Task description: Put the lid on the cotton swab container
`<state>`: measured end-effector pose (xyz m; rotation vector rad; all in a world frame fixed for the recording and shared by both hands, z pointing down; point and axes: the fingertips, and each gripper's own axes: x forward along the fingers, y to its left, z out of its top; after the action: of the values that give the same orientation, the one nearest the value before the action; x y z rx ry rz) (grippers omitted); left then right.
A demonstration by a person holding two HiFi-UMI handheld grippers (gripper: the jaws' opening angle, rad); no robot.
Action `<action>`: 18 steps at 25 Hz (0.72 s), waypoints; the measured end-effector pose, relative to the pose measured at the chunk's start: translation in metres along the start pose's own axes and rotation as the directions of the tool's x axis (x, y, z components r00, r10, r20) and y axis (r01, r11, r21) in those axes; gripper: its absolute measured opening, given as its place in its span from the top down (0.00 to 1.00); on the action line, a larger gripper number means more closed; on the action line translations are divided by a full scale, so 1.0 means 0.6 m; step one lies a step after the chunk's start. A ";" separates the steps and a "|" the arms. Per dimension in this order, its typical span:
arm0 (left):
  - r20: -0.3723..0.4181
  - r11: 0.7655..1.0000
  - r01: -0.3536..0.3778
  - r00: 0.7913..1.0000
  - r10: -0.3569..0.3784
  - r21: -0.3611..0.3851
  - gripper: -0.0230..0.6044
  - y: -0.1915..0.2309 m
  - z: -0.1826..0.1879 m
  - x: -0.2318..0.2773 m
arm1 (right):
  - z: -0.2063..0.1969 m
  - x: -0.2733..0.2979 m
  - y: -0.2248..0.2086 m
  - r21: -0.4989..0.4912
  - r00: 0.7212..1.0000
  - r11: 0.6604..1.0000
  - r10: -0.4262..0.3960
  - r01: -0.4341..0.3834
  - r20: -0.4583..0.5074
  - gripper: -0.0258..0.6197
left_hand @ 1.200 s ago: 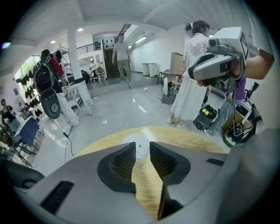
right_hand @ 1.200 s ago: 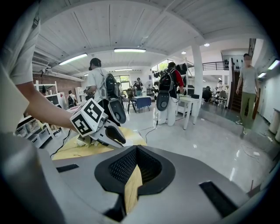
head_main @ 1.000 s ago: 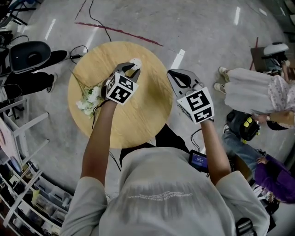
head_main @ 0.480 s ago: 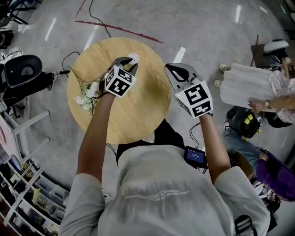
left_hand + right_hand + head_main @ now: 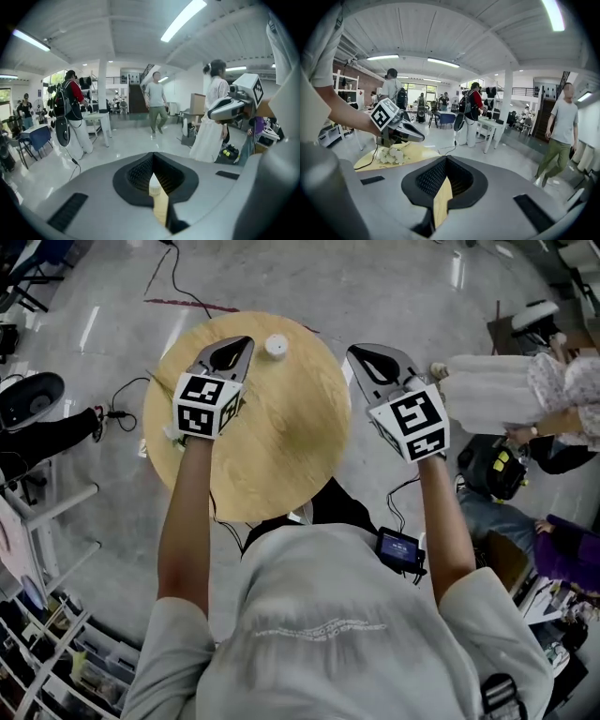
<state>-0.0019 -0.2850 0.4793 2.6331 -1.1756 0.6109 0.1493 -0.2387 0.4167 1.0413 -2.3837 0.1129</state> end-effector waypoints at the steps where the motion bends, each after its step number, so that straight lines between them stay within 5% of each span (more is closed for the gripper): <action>1: 0.030 1.000 -0.004 1.000 0.004 0.006 0.93 0.001 0.015 -0.026 | 0.017 -0.013 0.010 -0.017 1.000 1.000 -0.016 0.016 0.011 0.92; 10: 0.199 0.984 -0.059 0.980 0.024 0.170 0.94 -0.017 0.101 -0.249 | 0.158 -0.124 0.120 -0.125 0.978 0.978 -0.149 0.168 0.148 0.92; 18: 0.283 0.971 -0.102 0.958 0.037 0.218 0.93 -0.030 0.130 -0.427 | 0.243 -0.204 0.255 -0.130 0.944 0.961 -0.202 0.242 0.262 0.92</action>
<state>-0.1194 -0.1290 0.2954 2.9612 -1.3539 0.4200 0.0470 -0.0916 0.2505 1.3015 -2.4198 -0.3034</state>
